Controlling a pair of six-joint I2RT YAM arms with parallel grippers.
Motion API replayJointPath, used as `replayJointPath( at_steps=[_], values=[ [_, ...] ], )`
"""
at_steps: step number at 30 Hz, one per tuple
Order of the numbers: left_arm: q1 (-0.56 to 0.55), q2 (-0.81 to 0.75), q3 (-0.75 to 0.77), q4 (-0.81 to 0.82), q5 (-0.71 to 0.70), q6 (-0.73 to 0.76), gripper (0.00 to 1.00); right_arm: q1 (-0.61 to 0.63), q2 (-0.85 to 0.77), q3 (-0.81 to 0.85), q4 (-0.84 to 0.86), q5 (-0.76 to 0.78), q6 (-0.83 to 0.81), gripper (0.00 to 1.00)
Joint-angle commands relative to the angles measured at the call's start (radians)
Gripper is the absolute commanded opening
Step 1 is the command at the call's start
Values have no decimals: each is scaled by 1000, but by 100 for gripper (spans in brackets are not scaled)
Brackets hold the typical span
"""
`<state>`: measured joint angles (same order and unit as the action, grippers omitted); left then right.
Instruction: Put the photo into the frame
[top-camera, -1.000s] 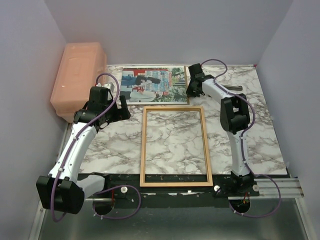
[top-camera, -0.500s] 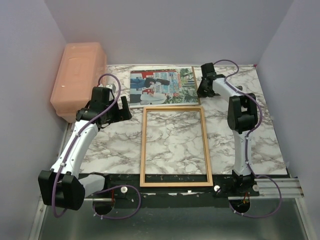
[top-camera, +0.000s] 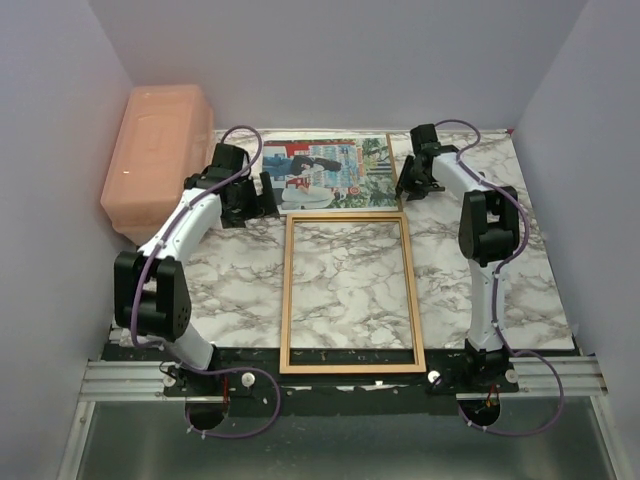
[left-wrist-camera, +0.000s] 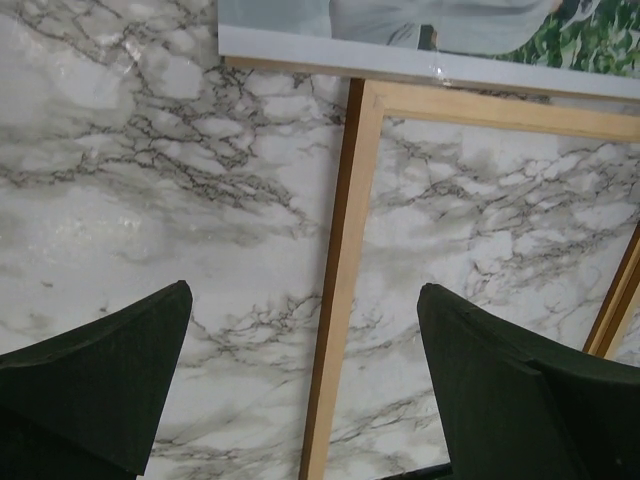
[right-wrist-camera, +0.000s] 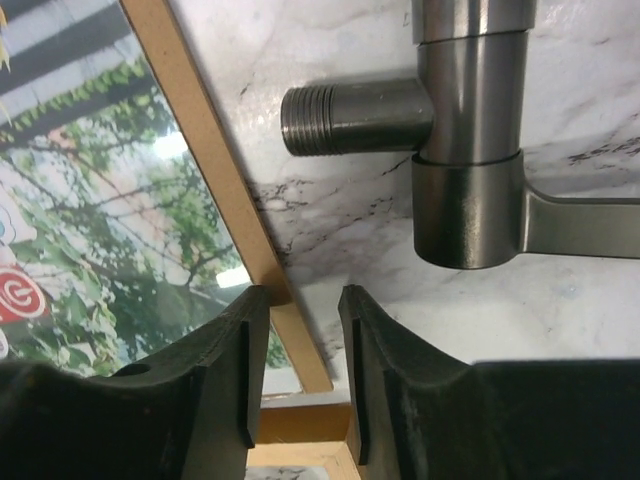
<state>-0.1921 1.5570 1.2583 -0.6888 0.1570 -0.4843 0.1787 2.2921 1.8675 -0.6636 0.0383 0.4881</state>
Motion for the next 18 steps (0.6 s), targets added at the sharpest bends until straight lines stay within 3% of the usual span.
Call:
replayJointPath(
  at_steps=[1, 11, 18],
  values=[
    [-3, 135, 125, 9, 30, -43, 99, -13, -19, 25, -90, -92, -9, 44],
    [7, 394, 386, -46, -16, -43, 96, -38, 4, 35, -60, -199, 13, 46],
    [32, 524, 501, -87, 35, -33, 96, -45, 3, 38, -54, -223, 12, 47]
  ],
)
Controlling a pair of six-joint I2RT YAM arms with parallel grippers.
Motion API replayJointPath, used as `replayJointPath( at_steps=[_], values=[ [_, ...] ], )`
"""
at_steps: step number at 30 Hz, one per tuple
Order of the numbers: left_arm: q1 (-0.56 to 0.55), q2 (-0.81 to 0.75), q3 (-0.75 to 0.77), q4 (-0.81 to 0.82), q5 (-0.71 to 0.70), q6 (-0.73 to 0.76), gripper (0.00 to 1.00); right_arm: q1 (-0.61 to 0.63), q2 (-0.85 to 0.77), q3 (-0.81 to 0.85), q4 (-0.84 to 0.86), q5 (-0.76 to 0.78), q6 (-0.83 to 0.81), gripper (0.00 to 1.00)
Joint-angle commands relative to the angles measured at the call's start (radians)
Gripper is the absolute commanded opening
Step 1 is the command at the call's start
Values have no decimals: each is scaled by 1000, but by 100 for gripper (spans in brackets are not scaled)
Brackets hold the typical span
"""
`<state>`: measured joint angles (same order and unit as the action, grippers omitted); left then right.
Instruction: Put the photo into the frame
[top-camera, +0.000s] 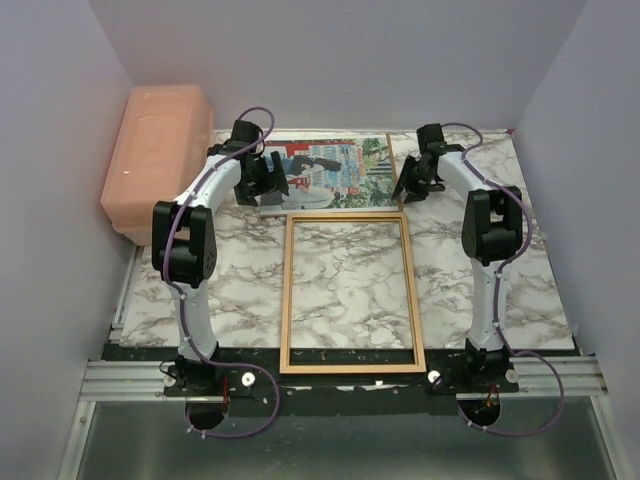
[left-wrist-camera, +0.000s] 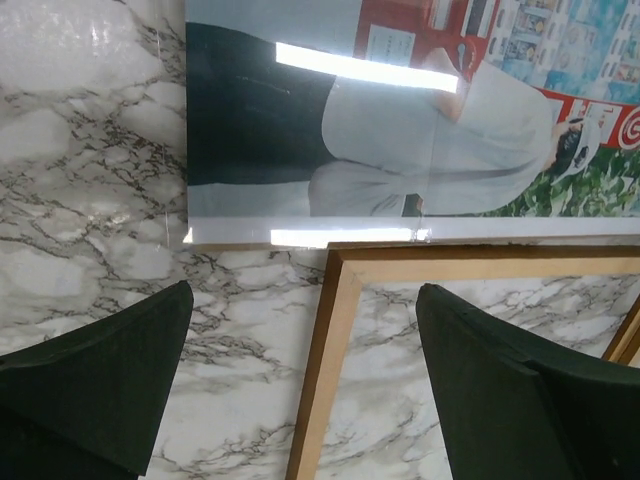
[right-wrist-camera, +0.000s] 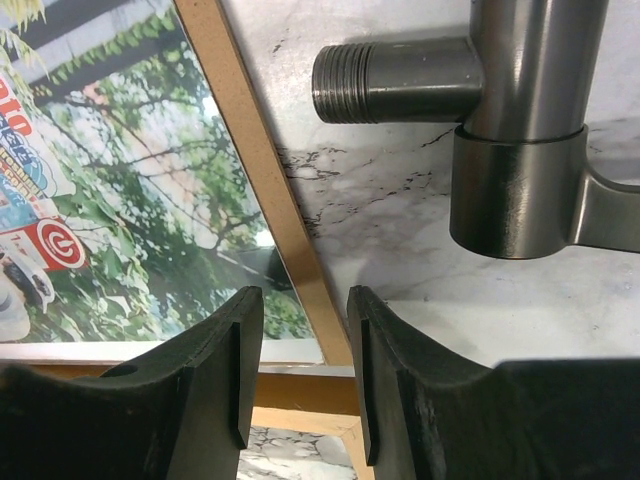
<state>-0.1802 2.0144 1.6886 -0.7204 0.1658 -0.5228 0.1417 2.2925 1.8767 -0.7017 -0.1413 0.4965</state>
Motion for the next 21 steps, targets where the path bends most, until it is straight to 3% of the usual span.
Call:
replayJointPath(
  at_steps=[1, 10, 21],
  values=[
    [25, 81, 77, -56, 38, 7, 96, -10, 1, 29, -14, -49, 3, 47],
    [61, 164, 213, -145, 102, 9, 97, -13, 1, 56, -17, -92, -5, 47],
    [107, 301, 436, -347, 180, -17, 99, -13, 4, 75, -27, -101, -20, 65]
  ],
)
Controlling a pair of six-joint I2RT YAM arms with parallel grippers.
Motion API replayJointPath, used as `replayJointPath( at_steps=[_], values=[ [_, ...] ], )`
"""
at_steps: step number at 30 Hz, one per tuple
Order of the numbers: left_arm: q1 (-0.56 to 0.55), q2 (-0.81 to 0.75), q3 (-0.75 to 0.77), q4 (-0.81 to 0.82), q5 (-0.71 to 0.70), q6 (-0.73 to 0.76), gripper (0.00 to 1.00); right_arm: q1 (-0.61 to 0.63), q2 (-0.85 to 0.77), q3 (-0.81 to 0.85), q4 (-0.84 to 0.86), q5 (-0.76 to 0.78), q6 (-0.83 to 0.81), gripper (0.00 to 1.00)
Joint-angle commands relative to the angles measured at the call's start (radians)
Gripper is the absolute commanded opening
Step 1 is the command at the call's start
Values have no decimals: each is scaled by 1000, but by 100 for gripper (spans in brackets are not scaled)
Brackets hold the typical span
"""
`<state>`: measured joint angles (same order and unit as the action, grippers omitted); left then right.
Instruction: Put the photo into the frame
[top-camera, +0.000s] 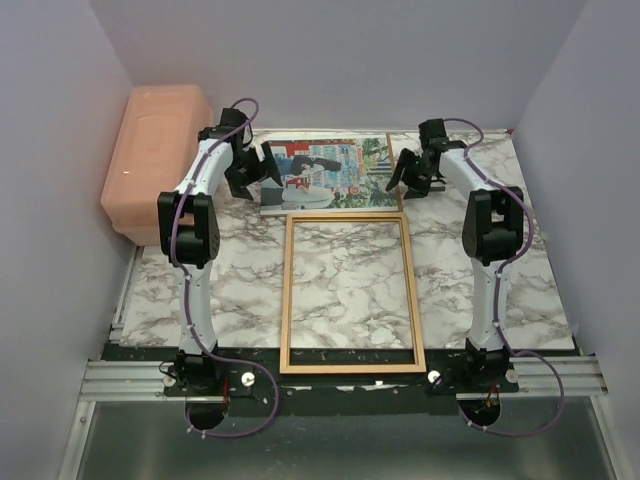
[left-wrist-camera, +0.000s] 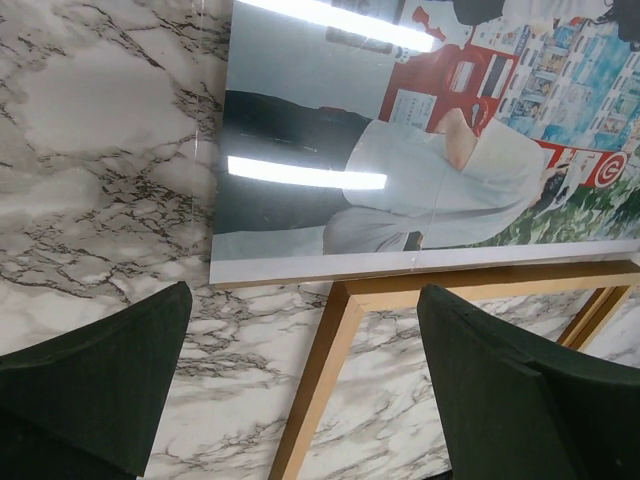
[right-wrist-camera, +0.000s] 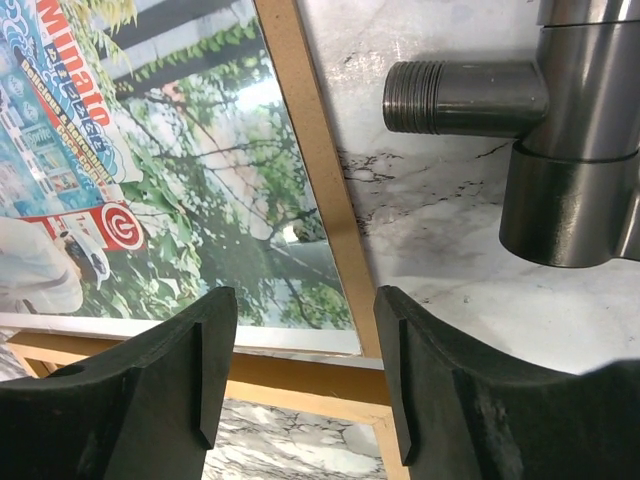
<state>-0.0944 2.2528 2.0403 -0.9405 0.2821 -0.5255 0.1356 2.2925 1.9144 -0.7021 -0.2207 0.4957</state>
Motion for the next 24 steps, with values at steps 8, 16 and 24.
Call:
replayJointPath(
  at_steps=[8, 16, 24],
  values=[
    [30, 18, 12, -76, 99, 20, 99, -4, -27, 14, -22, -52, -58, 74],
    [16, -205, -205, 112, 149, 49, 98, 78, -28, 80, -23, -63, -61, 75],
    [8, -517, -413, 269, 188, 58, 98, 258, 81, 264, -13, -52, -57, 75]
  ],
)
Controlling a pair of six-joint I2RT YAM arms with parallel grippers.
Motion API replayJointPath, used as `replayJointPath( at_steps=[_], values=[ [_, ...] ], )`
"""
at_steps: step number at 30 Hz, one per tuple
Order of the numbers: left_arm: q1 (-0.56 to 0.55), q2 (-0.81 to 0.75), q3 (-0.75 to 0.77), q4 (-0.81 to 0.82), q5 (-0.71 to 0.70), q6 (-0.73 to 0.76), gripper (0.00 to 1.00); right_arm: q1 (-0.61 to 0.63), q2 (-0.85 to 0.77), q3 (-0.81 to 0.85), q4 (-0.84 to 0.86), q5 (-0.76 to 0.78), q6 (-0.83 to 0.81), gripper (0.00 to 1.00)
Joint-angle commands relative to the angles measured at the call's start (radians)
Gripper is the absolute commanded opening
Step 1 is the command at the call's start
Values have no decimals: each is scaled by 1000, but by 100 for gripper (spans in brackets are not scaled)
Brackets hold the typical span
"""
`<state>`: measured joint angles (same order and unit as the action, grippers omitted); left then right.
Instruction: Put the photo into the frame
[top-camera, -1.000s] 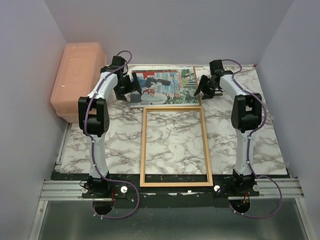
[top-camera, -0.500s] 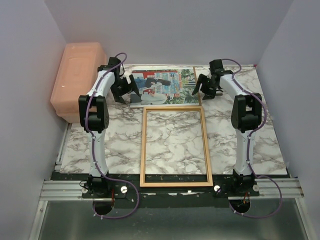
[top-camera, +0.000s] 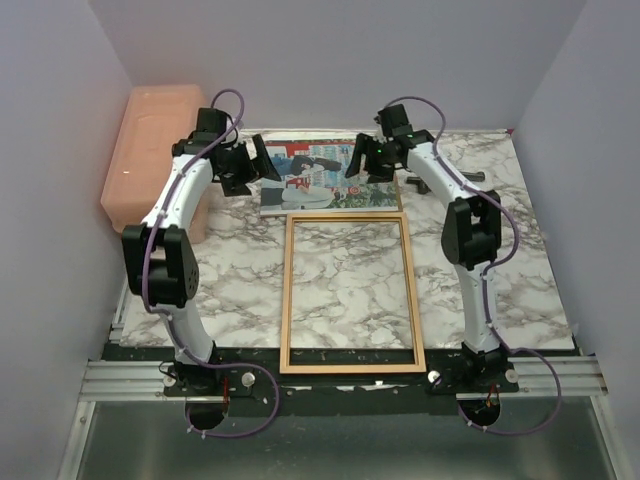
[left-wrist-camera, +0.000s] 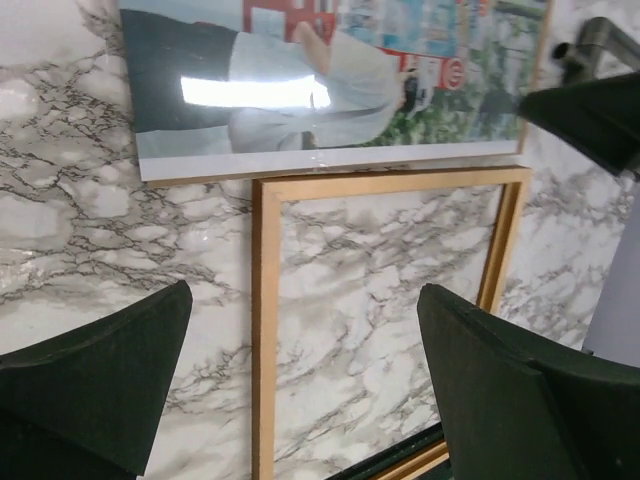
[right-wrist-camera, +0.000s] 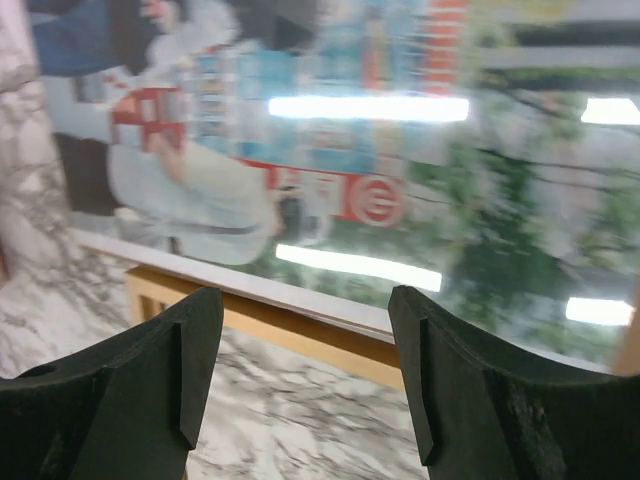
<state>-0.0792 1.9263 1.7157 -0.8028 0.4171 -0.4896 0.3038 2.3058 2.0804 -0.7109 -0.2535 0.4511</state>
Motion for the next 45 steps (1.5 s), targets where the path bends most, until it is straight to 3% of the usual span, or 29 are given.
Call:
replayJointPath(
  at_steps=[1, 9, 18, 26, 32, 38, 45],
  values=[
    [-7, -240, -115, 151, 58, 22, 99, 117, 88, 122, 1, -18, -13, 75],
    [-8, -573, -281, 252, 24, 26, 98, 301, 145, 194, 134, -21, -33, 74],
    [-9, -892, -444, 333, -107, -6, 99, 440, 180, 164, 289, 198, -133, 75],
    [-7, -1007, -498, 295, -181, 6, 99, 566, 278, 201, 338, 494, -353, 84],
    [-7, -1058, -509, 279, -227, 24, 98, 623, 324, 199, 396, 614, -425, 84],
    [-7, -1055, -501, 260, -227, 41, 99, 679, 360, 188, 540, 823, -553, 100],
    [-6, -1053, -501, 250, -213, 55, 99, 679, 479, 384, 458, 852, -556, 100]
  ],
)
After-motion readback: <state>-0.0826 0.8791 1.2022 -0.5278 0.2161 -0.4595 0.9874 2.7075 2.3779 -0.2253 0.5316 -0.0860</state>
